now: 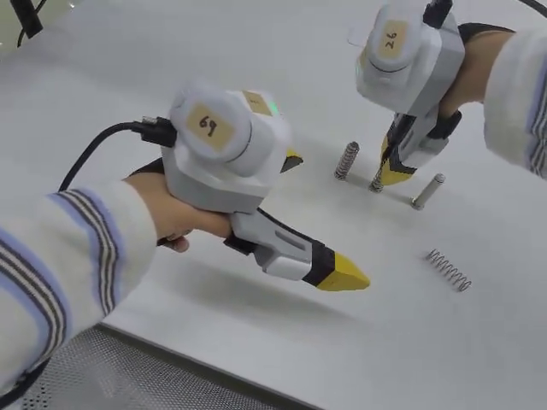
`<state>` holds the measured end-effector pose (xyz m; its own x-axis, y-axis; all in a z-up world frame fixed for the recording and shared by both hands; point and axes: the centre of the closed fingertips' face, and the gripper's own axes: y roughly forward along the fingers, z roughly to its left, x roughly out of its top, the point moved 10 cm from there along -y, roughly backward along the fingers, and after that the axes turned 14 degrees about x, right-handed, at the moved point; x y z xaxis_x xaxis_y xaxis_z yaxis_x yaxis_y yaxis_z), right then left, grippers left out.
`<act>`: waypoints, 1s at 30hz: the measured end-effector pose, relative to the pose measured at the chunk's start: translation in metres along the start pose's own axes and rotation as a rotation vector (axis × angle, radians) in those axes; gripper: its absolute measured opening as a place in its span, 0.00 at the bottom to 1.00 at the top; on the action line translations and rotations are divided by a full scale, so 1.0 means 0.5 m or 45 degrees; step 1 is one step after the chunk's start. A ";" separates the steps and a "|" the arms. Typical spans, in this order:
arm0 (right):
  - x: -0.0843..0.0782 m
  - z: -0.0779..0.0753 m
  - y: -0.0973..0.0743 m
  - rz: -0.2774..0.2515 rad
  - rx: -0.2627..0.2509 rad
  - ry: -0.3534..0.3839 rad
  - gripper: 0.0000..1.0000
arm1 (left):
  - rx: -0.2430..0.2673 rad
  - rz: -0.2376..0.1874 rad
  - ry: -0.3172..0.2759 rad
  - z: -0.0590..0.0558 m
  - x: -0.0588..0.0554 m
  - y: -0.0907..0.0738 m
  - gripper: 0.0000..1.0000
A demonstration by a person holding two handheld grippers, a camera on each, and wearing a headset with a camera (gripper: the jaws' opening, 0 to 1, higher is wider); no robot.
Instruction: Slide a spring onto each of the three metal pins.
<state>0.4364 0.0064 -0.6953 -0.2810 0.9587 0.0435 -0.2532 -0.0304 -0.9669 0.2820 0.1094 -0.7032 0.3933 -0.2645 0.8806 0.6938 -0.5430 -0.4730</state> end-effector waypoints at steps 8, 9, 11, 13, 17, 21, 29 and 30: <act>-0.002 0.002 -0.004 -0.022 0.003 0.010 0.12 | -0.013 0.018 0.000 0.001 -0.001 -0.005 0.98; -0.002 0.002 -0.005 -0.024 0.000 0.008 0.13 | -0.015 0.015 0.003 0.000 -0.001 -0.006 0.98; -0.001 0.005 -0.010 -0.025 -0.008 0.006 0.13 | -0.016 0.017 0.006 -0.002 -0.001 -0.006 0.98; -0.001 0.006 -0.014 -0.025 -0.012 0.006 0.14 | -0.019 0.019 0.005 -0.003 -0.002 -0.006 0.98; -0.003 0.010 -0.015 -0.025 -0.015 0.000 0.21 | -0.025 0.027 0.007 -0.007 -0.003 -0.006 0.98; -0.006 0.018 -0.023 -0.037 -0.011 0.001 0.21 | -0.030 0.034 0.016 -0.012 -0.005 -0.009 0.98; -0.028 0.049 -0.062 -0.130 -0.019 0.089 0.29 | -0.040 0.041 0.017 -0.017 -0.003 -0.013 0.98; -0.032 0.052 -0.065 -0.134 -0.022 0.094 0.29 | -0.040 0.043 0.017 -0.017 -0.003 -0.014 0.98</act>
<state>0.4249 -0.0151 -0.6578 -0.1848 0.9745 0.1271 -0.2618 0.0759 -0.9621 0.2715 0.1068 -0.7012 0.4075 -0.2938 0.8647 0.6609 -0.5586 -0.5012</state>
